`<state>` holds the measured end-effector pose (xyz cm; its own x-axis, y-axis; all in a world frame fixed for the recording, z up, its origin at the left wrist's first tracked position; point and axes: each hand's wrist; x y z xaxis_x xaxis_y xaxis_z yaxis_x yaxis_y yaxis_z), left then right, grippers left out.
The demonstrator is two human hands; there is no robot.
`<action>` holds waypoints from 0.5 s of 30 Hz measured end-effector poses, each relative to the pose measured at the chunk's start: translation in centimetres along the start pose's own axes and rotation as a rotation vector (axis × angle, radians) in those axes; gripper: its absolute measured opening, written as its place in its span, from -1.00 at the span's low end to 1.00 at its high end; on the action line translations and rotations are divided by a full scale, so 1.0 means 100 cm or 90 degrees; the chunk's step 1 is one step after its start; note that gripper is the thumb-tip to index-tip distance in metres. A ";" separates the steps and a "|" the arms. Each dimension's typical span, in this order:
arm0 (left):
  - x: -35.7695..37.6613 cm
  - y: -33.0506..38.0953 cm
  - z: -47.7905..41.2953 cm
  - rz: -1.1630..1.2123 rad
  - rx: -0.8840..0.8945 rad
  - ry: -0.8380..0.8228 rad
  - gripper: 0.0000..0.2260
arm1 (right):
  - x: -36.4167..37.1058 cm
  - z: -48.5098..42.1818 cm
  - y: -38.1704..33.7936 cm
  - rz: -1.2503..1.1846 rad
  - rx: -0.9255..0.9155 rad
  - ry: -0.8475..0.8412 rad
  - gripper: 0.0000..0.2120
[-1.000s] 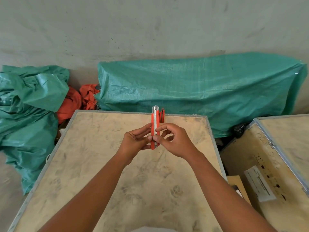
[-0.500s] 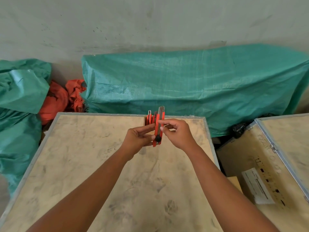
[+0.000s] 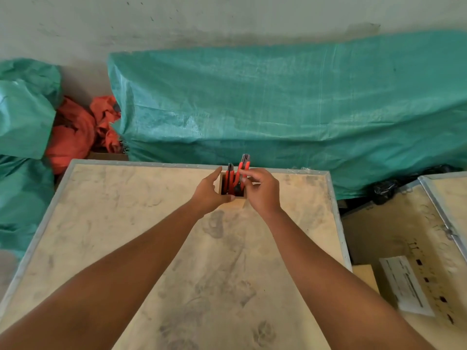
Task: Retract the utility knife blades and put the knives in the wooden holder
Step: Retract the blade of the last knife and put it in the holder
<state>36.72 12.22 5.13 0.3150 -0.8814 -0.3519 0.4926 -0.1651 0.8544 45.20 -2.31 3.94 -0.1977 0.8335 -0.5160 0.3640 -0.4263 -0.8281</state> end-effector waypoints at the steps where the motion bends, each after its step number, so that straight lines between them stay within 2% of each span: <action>1: 0.002 -0.005 -0.004 0.003 0.001 -0.008 -0.09 | 0.004 0.001 0.005 0.013 -0.009 -0.006 -0.72; 7: 0.007 -0.017 -0.014 0.037 0.025 -0.011 -0.15 | 0.011 0.005 0.020 0.049 -0.030 0.001 -0.73; 15: 0.011 -0.017 -0.010 0.021 0.025 0.011 -0.21 | 0.011 0.008 0.013 0.037 0.036 0.005 -0.72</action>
<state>37.05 11.93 2.94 0.3451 -0.8786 -0.3301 0.4501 -0.1538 0.8797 44.68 -2.21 2.07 -0.1703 0.8099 -0.5614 0.3218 -0.4927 -0.8085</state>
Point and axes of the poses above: each hand's wrist, its own z-axis away from the middle knuckle, its own x-axis out of the palm, y = z × x, and after that the axes turned 4 degrees about y, right-handed
